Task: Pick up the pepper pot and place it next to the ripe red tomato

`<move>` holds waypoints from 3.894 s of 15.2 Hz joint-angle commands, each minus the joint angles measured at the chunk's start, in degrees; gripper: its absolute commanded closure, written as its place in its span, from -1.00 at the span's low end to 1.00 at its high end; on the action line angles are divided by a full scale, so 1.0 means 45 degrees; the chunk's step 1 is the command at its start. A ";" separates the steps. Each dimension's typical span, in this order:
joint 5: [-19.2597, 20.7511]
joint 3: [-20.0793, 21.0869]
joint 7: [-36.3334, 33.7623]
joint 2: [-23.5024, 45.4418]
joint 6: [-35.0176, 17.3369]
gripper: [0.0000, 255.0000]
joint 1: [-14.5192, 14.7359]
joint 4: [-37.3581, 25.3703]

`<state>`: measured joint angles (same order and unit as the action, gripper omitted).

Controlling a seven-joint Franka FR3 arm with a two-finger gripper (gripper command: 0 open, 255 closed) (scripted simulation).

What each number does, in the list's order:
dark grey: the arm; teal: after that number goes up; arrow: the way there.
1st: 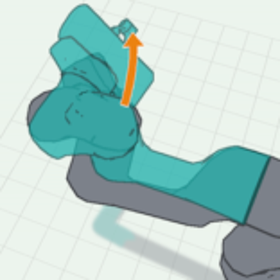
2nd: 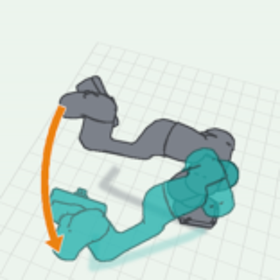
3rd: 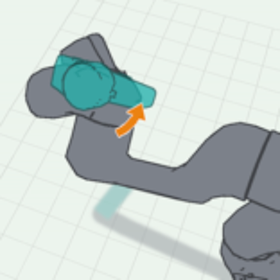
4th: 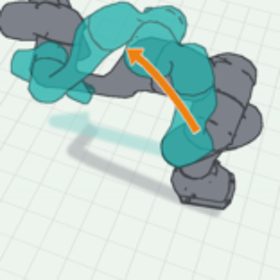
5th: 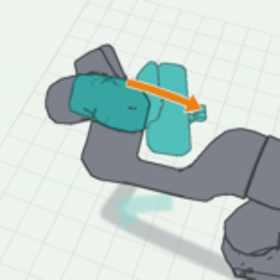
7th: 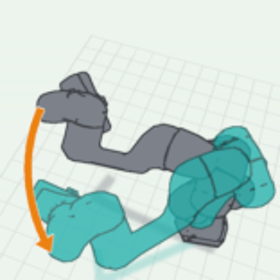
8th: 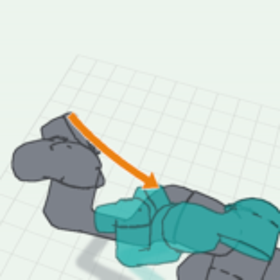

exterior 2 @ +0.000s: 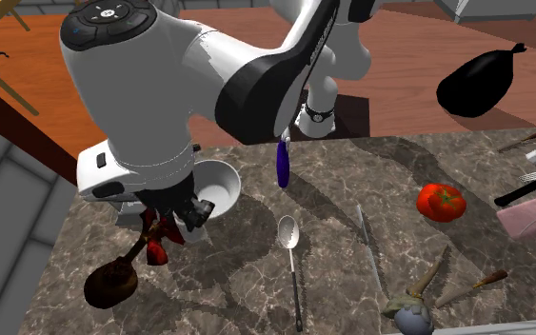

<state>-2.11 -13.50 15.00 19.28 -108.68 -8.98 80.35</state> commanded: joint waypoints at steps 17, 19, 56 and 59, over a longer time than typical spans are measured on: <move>0.1858 0.1600 -0.4588 -0.5280 -0.0998 1.00 0.2669 0.6463; 0.1959 0.1924 -0.5194 -0.5728 -0.0983 1.00 0.2914 0.6954; 0.2056 0.6003 -1.2043 -0.6956 -0.2917 1.00 0.5423 1.0912; 0.2147 0.6028 -1.2163 -0.6767 -0.3432 1.00 0.5408 1.1251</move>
<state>7.44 13.57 -39.53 -11.43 -123.41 15.36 130.54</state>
